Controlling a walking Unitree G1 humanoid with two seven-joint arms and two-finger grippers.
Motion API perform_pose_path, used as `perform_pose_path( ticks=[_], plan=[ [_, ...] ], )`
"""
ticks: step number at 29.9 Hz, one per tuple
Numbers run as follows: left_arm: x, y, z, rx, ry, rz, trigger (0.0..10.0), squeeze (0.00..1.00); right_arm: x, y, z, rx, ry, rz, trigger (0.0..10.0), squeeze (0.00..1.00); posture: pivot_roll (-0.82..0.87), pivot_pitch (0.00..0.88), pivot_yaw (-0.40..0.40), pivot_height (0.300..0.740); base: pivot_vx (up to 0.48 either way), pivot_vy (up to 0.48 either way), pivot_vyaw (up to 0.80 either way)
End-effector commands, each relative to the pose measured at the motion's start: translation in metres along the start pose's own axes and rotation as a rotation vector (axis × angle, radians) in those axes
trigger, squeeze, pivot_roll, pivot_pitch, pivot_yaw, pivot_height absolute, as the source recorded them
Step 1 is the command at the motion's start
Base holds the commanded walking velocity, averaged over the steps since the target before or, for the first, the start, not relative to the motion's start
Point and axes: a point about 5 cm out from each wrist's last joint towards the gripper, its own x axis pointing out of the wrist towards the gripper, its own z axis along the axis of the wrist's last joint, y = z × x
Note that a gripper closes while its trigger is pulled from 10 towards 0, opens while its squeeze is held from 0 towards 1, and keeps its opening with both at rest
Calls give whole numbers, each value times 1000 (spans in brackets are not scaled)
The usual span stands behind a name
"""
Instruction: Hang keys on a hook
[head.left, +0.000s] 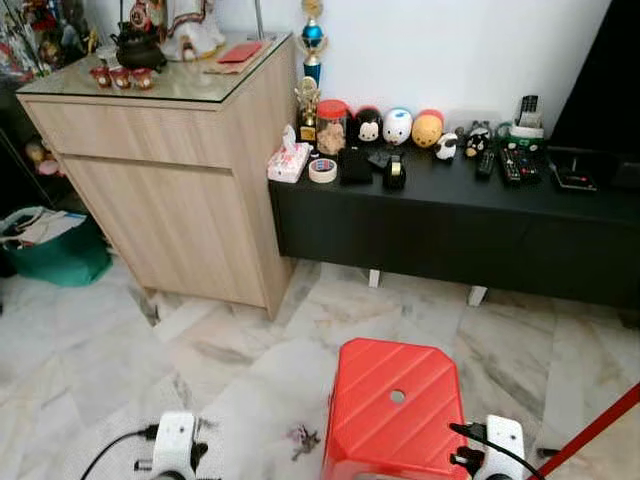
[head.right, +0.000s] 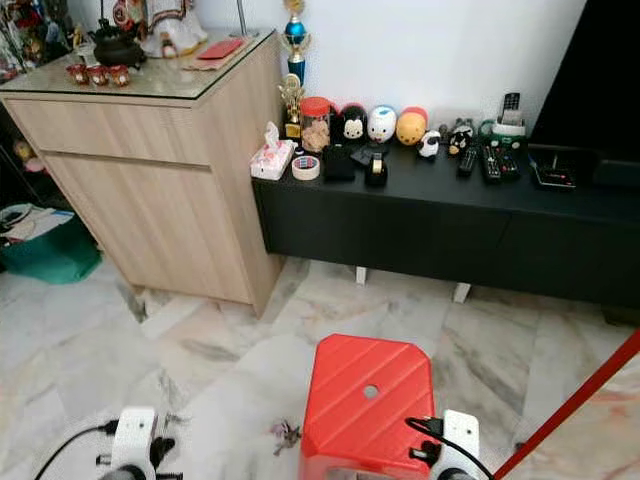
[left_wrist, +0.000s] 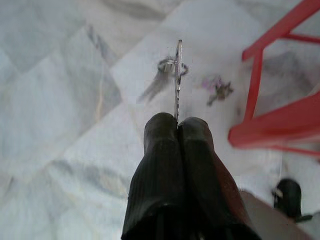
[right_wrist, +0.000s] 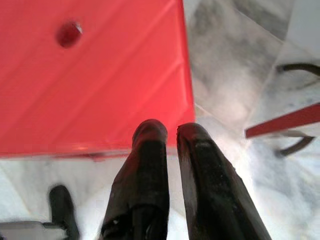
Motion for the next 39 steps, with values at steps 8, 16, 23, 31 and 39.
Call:
perform_pose_path(
  ticks=[8,16,23,31,39],
  plan=[
    [1,-1,-1,3,10,-4,10000,0,-4,7,-27,-10,77,-16,10000,0,-91,0,56,734,0,0,0],
    [-1,-6,-13,-32,43,-10,10000,0,-6,-2,-30,-79,107,-21,10000,0,-76,0,39,734,0,0,0],
    [-5,-5,-24,-58,73,-3,10000,0,-6,-4,-30,-88,101,-15,10000,0,-61,0,27,734,0,0,0],
    [-6,-4,-28,-92,89,4,10000,0,-6,-3,-30,-95,98,-12,10000,0,-72,0,39,734,0,0,0],
    [-7,-4,-28,-78,97,-7,10000,0,-6,-2,-30,-135,106,-5,10000,0,-71,0,42,734,0,0,0]
  ],
)
